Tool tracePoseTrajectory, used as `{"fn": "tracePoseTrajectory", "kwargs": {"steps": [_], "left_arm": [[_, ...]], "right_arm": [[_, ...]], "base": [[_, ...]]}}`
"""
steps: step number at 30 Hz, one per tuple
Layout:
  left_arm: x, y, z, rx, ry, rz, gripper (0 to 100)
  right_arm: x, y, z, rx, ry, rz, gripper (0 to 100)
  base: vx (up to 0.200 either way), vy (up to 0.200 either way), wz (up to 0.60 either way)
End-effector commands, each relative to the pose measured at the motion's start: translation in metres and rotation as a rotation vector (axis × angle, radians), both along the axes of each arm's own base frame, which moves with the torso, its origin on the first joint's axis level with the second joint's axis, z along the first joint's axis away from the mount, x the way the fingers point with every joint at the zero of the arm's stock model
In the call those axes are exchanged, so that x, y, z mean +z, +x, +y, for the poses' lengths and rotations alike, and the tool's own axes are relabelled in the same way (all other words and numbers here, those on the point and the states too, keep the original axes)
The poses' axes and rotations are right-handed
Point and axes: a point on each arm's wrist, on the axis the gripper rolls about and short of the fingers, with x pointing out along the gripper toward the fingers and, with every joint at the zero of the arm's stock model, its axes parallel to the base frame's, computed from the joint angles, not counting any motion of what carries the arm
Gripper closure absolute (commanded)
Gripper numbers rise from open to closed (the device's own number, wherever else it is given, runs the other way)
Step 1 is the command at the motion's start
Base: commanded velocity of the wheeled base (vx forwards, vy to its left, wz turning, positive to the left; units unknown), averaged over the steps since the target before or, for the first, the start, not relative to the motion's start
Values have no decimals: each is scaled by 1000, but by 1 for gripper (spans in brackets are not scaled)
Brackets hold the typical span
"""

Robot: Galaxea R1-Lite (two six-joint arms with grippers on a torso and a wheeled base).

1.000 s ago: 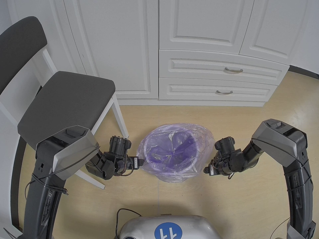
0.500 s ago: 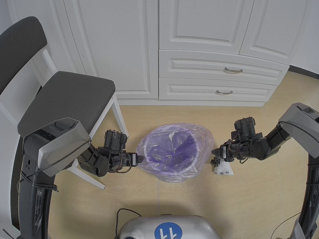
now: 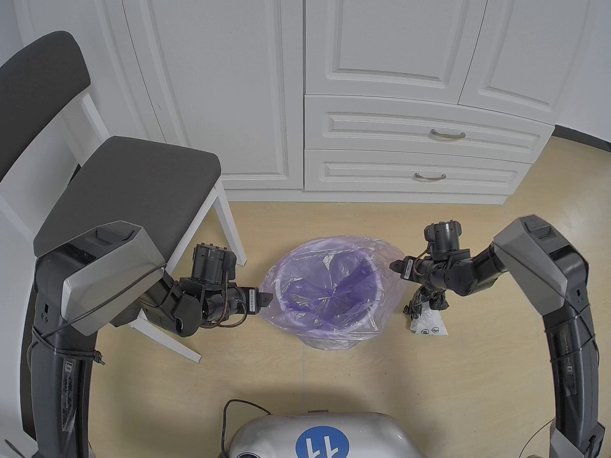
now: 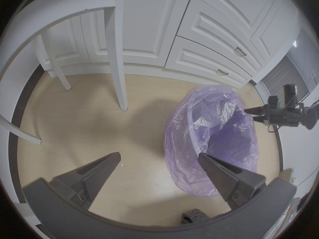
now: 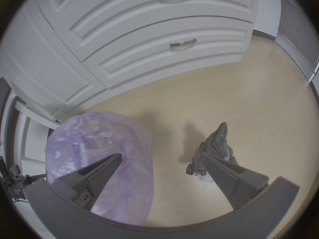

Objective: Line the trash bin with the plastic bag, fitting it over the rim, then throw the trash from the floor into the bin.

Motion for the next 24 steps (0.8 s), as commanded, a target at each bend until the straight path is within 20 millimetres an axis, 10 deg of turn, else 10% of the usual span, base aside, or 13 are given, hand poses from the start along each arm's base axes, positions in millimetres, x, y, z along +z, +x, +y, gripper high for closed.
{"fn": "tracePoseTrajectory", "kwargs": {"steps": [1, 24], "left_arm": [[-6, -1, 0, -5, 2, 4, 0], [-51, 34, -14, 53, -61, 6, 0]], "right_arm": [[-63, 11, 5, -27, -15, 115, 0], [-83, 25, 7, -109, 35, 165, 0]], "base": [[0, 0, 0], [0, 0, 0]]}}
